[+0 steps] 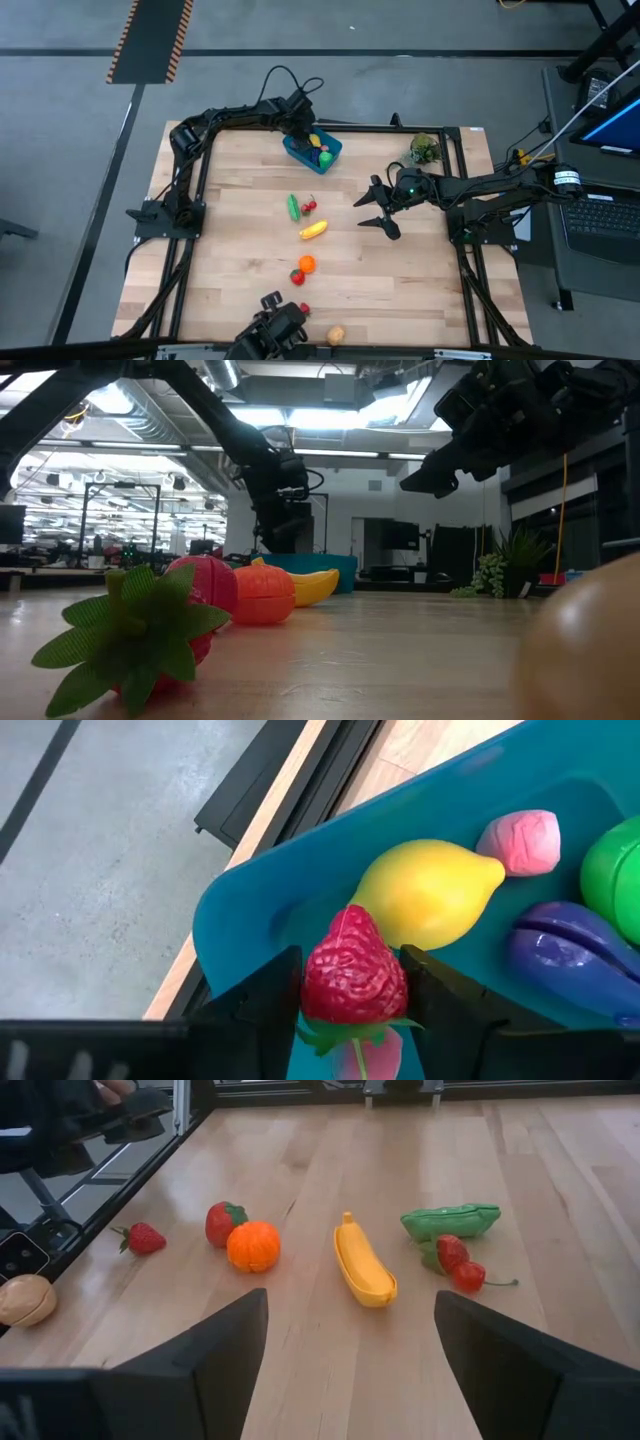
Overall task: Pick and placing Produce into tupperware
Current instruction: Put the red strawberry into the blue bin, then put the yellow banana into the blue bin
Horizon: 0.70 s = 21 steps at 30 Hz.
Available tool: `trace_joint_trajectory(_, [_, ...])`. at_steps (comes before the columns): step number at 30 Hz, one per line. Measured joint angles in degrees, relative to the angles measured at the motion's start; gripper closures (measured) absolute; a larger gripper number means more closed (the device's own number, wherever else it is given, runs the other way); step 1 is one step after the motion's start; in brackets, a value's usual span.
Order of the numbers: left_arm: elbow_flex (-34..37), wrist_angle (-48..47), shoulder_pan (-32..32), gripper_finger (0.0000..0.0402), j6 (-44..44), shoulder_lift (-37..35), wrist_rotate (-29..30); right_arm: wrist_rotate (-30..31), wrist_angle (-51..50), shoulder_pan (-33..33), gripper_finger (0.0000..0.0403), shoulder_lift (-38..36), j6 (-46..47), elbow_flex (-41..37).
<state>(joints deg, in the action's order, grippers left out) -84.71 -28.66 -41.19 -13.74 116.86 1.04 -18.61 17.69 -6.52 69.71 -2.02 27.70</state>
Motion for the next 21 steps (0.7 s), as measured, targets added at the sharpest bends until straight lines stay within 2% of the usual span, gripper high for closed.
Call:
trace_joint_trajectory(5, [0.02,-0.01,0.08,0.0228,-0.02,-0.08,0.0,0.0,0.0,0.01,0.0114,0.0,0.0,0.0])
trace_joint_trajectory(14, [0.02,-0.44,1.37,0.0237,-0.82,-0.57,0.0,0.0,0.0,0.01,0.0114,0.0,-0.02,0.0])
trace_joint_trajectory(21, [-5.23,-9.34,4.48,0.0246,-2.66,-4.09,-0.17,0.0,0.02,-0.05,0.0114,0.0,-0.02,0.0])
